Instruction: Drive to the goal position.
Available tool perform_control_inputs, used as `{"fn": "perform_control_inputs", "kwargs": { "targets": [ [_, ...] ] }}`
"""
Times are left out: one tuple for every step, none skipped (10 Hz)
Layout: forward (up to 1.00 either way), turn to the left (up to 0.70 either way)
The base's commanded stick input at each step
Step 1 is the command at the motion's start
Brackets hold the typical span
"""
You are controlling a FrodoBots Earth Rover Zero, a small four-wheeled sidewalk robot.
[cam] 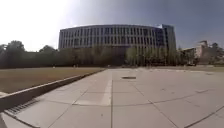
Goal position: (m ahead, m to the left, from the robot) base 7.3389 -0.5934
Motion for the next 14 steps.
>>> {"fn": "perform_control_inputs", "kwargs": {
  "targets": [
    [0.05, 0.0],
    [0.05, 0.0],
    [0.05, 0.0],
    [0.05, 0.0],
    [0.05, 0.0],
    [0.05, 0.0],
    [0.05, 0.0],
    [0.05, 0.0],
    [0.05, 0.0],
    [0.05, 0.0],
    [0.05, 0.0],
    [0.05, 0.0],
    [0.05, 0.0],
    [0.05, 0.0]
  ]
}}
